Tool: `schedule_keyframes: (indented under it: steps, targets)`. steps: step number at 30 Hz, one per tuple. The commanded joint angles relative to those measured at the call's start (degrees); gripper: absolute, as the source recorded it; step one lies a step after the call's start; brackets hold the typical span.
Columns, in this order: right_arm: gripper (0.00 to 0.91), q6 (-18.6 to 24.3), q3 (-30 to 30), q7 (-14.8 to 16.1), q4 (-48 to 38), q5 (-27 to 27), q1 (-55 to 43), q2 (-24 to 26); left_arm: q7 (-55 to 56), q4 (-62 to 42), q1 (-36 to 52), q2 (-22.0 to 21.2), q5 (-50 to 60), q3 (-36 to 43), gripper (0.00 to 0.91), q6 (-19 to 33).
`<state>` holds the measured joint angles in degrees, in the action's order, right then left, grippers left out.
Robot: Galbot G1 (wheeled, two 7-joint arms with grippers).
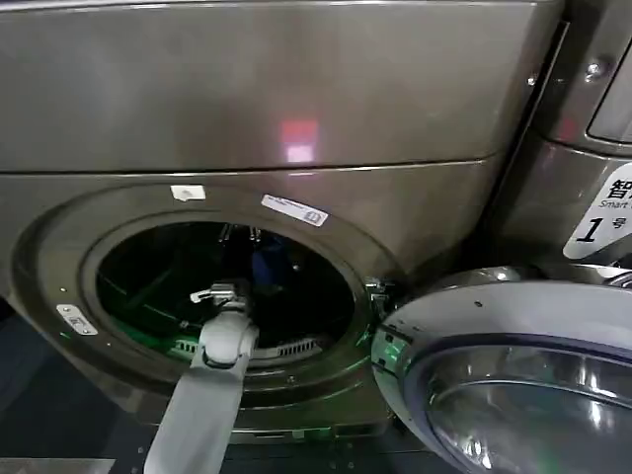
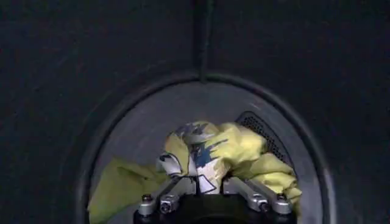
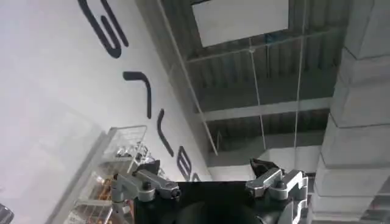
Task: Grasp the clothes from the dryer.
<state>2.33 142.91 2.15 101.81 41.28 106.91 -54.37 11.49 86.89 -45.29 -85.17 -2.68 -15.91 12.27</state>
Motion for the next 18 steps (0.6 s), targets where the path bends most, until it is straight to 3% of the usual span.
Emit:
schedule_keyframes:
  steps: [1,18]
  targets:
    - [0.907,0.2,-0.3,0.1,0.4,0.0,-0.4,-0.1,0.3,1.5,-0.9,-0.5,0.1,-0.5,0.000,-0.8]
    - [0.907,-0.9,-0.1,0.9,1.1,0.0,-0.7,-0.2,-0.2,0.9,0.5,-0.8,-0.2,-0.8,0.000,-2.0]
